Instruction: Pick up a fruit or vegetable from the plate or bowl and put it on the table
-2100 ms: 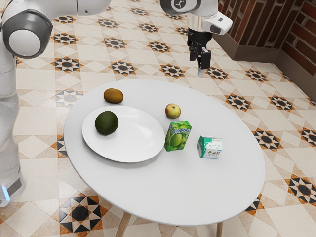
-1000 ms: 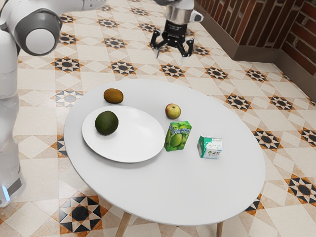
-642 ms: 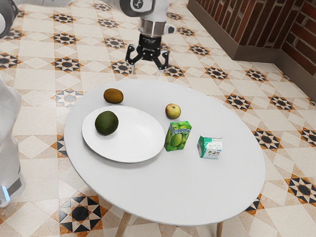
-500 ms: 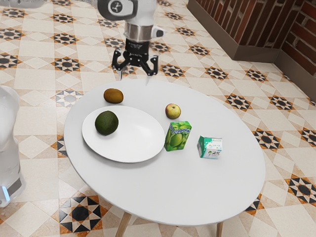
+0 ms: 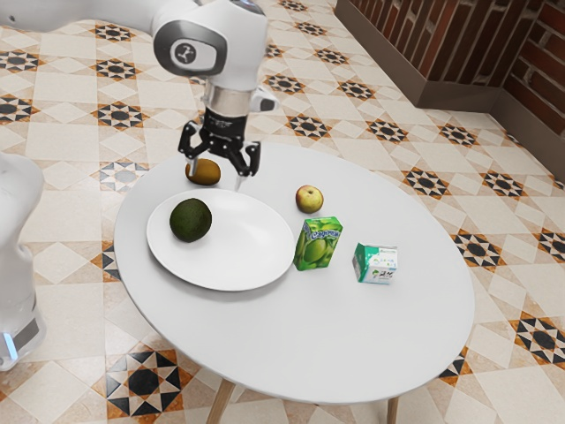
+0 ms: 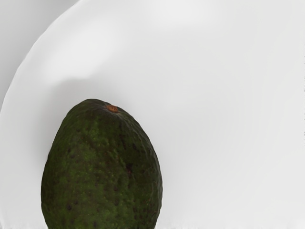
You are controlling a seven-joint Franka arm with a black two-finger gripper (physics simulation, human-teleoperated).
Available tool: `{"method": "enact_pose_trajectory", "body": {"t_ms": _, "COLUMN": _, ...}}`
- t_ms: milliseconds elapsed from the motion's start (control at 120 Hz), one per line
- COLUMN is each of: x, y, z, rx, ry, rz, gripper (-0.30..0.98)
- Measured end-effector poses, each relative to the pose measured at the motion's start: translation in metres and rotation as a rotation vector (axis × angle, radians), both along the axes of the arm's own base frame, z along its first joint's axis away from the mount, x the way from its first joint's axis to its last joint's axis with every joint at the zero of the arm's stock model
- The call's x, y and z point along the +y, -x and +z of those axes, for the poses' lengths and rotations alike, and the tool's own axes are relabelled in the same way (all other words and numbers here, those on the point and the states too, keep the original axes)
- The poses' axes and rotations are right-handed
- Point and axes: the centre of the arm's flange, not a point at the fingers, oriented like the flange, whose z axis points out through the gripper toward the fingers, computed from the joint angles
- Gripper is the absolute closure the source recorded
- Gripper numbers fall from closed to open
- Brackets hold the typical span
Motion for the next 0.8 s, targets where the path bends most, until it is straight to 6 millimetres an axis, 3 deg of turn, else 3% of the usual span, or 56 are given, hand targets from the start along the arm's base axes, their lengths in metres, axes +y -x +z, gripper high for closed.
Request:
{"method": "enact_pose_trajectory", "body": {"t_ms": 167, "x": -0.010, "y": 0.000, "z": -0.001, "rx": -0.004, "ry": 0.011, "rz": -0.038, "gripper": 0.00}}
{"method": "enact_pose_trajectory", "body": {"t_ms": 358, "x": 0.012, "y": 0.008, "z": -0.018, "rx": 0.020, "ry": 0.022, "rz": -0.011, "gripper": 0.00}}
{"method": "enact_pose_trajectory", "body": {"t_ms": 517, "x": 0.010, "y": 0.022, "z": -0.025, "rx": 0.020, "ry": 0.024, "rz": -0.034, "gripper": 0.00}}
{"method": "enact_pose_trajectory", "body": {"t_ms": 800, "x": 0.012, "y": 0.030, "z": -0.037, "rx": 0.049, "ry": 0.026, "rz": -0.070, "gripper": 0.00}}
